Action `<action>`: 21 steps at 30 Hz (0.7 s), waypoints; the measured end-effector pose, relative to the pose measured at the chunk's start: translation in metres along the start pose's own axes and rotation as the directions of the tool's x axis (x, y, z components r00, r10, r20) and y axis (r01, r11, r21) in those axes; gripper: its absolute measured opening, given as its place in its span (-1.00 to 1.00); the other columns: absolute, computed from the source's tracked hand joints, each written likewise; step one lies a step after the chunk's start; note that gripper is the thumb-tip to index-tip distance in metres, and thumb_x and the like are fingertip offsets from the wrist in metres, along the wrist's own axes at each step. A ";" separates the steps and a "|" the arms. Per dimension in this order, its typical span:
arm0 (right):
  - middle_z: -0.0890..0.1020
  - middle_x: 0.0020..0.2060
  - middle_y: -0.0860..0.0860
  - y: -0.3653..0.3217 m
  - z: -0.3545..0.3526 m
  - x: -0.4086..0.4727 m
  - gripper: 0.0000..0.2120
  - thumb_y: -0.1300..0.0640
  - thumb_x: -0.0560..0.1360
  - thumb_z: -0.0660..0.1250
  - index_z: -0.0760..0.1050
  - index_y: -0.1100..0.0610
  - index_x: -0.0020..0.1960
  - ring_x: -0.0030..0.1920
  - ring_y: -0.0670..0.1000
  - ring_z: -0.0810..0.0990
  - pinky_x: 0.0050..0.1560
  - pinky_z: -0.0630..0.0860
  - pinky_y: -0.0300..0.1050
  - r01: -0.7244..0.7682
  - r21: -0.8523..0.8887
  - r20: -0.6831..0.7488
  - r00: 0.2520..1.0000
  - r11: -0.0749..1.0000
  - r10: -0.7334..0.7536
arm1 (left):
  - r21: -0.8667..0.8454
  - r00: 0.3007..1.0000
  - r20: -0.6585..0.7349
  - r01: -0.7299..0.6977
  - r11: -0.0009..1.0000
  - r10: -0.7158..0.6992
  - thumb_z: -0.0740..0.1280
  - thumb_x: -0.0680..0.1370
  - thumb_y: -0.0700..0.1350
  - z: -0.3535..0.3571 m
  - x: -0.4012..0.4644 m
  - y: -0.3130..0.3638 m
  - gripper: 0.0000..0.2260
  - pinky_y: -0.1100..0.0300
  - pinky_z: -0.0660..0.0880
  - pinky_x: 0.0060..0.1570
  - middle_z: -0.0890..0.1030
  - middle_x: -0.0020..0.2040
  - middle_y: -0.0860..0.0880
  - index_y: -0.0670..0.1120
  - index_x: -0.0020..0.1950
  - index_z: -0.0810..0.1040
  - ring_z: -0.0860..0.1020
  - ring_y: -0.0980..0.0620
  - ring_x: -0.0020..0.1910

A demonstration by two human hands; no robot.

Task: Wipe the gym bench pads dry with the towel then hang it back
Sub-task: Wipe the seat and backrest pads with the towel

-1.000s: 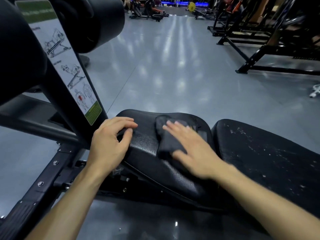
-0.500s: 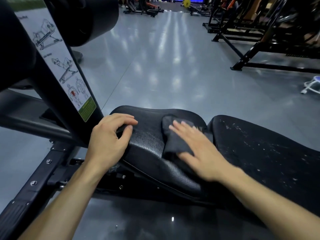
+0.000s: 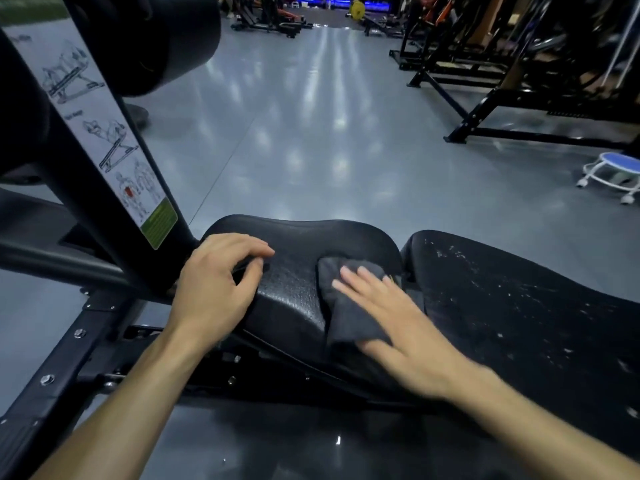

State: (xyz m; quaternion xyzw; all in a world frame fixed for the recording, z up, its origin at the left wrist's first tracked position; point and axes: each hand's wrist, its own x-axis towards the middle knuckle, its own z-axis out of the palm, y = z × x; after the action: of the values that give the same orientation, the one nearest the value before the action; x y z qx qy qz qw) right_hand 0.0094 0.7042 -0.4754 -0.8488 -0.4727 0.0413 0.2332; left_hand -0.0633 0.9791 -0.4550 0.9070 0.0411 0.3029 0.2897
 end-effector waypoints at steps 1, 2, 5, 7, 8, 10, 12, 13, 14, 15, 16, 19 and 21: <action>0.03 0.63 -0.19 0.013 -0.004 0.018 -0.30 -0.08 0.49 0.13 0.10 -0.10 0.62 0.63 -0.14 -0.10 0.60 -0.21 -0.13 -0.053 0.018 -0.026 0.998 0.998 0.053 | 0.000 1.000 0.003 -0.006 1.000 0.006 0.35 0.53 -0.15 0.000 -0.001 0.001 -0.83 0.21 0.45 0.26 0.68 0.02 0.18 0.03 0.02 0.71 0.59 0.09 0.17; 0.04 0.62 -0.17 0.025 -0.008 0.039 -0.32 -0.10 0.51 0.12 0.11 -0.09 0.62 0.63 -0.12 -0.07 0.61 -0.19 -0.08 -0.127 0.039 -0.063 0.990 0.991 0.129 | 0.001 1.000 0.000 -0.011 1.000 0.011 0.35 0.53 -0.15 -0.002 -0.003 0.000 -0.83 0.22 0.45 0.26 0.68 0.02 0.17 0.02 0.02 0.72 0.59 0.09 0.17; 0.13 0.62 -0.06 0.049 -0.011 0.091 -0.40 -0.06 0.61 0.11 0.13 -0.02 0.63 0.63 0.00 0.02 0.62 -0.10 0.04 -0.392 0.070 -0.159 0.904 0.917 0.398 | 0.000 1.000 -0.010 0.007 1.000 -0.007 0.39 0.54 -0.21 -0.010 -0.011 -0.003 -0.83 0.37 0.38 0.25 0.68 0.01 0.18 0.01 0.01 0.72 0.58 0.12 0.17; 0.13 0.63 -0.06 0.040 -0.004 0.096 -0.39 -0.08 0.59 0.08 0.14 -0.03 0.62 0.63 -0.01 0.01 0.62 -0.11 0.06 -0.410 0.056 -0.176 0.893 0.910 0.414 | 0.006 0.999 -0.021 0.033 0.999 -0.033 0.42 0.55 -0.27 -0.017 -0.014 -0.008 -0.80 0.42 0.36 0.24 0.67 0.01 0.20 0.01 0.01 0.72 0.57 0.14 0.17; 0.12 0.63 -0.09 0.030 0.001 0.086 -0.36 -0.10 0.55 0.06 0.14 -0.05 0.62 0.64 -0.04 -0.01 0.62 -0.12 0.07 -0.363 0.049 -0.171 0.915 0.930 0.366 | 0.005 0.999 -0.031 0.044 0.999 -0.043 0.43 0.54 -0.28 -0.020 -0.015 -0.010 -0.80 0.43 0.36 0.24 0.67 0.01 0.20 0.01 0.02 0.72 0.57 0.15 0.16; 0.07 0.63 -0.16 -0.001 0.010 0.046 -0.31 -0.10 0.50 0.07 0.12 -0.07 0.63 0.63 -0.11 -0.08 0.62 -0.16 0.04 -0.214 0.020 -0.156 0.964 0.977 0.214 | -0.004 0.997 -0.044 0.055 0.998 -0.056 0.42 0.54 -0.29 -0.022 -0.014 -0.013 -0.79 0.45 0.35 0.23 0.66 0.00 0.20 0.00 0.02 0.72 0.57 0.15 0.16; 0.02 0.63 -0.20 -0.029 0.021 0.001 -0.28 -0.08 0.49 0.10 0.07 -0.08 0.64 0.63 -0.14 -0.13 0.61 -0.22 -0.05 -0.106 -0.023 -0.101 0.990 0.994 0.103 | -0.013 0.997 -0.044 0.055 0.998 -0.056 0.42 0.54 -0.29 -0.018 -0.009 -0.014 -0.79 0.45 0.35 0.24 0.65 0.00 0.22 0.00 0.03 0.72 0.57 0.15 0.16; 0.01 0.63 -0.21 -0.036 0.024 -0.014 -0.28 -0.07 0.49 0.12 0.05 -0.09 0.64 0.63 -0.14 -0.14 0.60 -0.23 -0.08 -0.080 -0.032 -0.076 0.994 0.996 0.077 | -0.016 0.998 -0.041 0.051 0.999 -0.052 0.42 0.54 -0.29 -0.016 -0.007 -0.015 -0.79 0.43 0.37 0.24 0.64 0.00 0.25 0.01 0.03 0.72 0.56 0.17 0.16; 0.01 0.63 -0.22 -0.037 0.023 -0.020 -0.28 -0.06 0.49 0.12 0.04 -0.11 0.64 0.63 -0.14 -0.13 0.60 -0.23 -0.10 -0.072 -0.022 -0.061 0.996 0.997 0.071 | -0.021 0.998 -0.036 0.048 0.999 -0.049 0.41 0.55 -0.27 -0.014 -0.005 -0.014 -0.79 0.40 0.38 0.25 0.63 0.01 0.28 0.02 0.04 0.71 0.56 0.18 0.16; 0.02 0.63 -0.23 -0.034 0.019 -0.019 -0.28 -0.07 0.49 0.12 0.06 -0.12 0.63 0.63 -0.14 -0.12 0.60 -0.21 -0.10 -0.084 -0.011 -0.061 0.995 0.996 0.083 | -0.030 0.998 -0.031 0.045 0.999 -0.046 0.41 0.55 -0.26 -0.013 -0.004 -0.014 -0.79 0.39 0.40 0.25 0.62 0.02 0.30 0.03 0.05 0.71 0.55 0.20 0.16; 0.04 0.63 -0.22 -0.028 0.016 -0.011 -0.30 -0.09 0.50 0.10 0.08 -0.13 0.63 0.63 -0.15 -0.11 0.61 -0.18 -0.08 -0.111 0.000 -0.075 0.991 0.994 0.111 | -0.039 0.999 -0.027 0.044 0.998 -0.045 0.40 0.56 -0.26 -0.012 -0.004 -0.013 -0.79 0.40 0.39 0.25 0.62 0.03 0.30 0.04 0.06 0.70 0.55 0.20 0.17; 0.09 0.63 -0.13 -0.001 0.007 0.040 -0.36 -0.15 0.55 0.05 0.11 -0.11 0.63 0.64 -0.08 -0.04 0.62 -0.11 0.01 -0.271 0.025 -0.162 0.949 0.962 0.272 | -0.068 0.997 -0.047 0.064 0.996 -0.067 0.37 0.57 -0.27 -0.017 -0.008 -0.018 -0.77 0.43 0.36 0.24 0.64 0.07 0.23 0.01 0.11 0.69 0.55 0.18 0.19; 0.16 0.62 -0.02 0.017 0.004 0.084 -0.42 -0.11 0.62 0.07 0.16 -0.04 0.62 0.63 0.02 0.06 0.61 -0.04 0.08 -0.428 0.050 -0.200 0.881 0.903 0.429 | -0.088 0.993 -0.069 0.086 0.992 -0.092 0.34 0.59 -0.28 -0.023 -0.012 -0.024 -0.76 0.41 0.37 0.25 0.65 0.11 0.17 -0.02 0.17 0.67 0.56 0.16 0.20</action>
State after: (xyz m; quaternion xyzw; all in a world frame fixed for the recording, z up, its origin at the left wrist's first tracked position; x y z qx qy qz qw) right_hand 0.0680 0.7672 -0.4743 -0.9313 -0.2467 0.0045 0.2680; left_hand -0.0842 1.0072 -0.4593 0.8794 0.0793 0.3241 0.3397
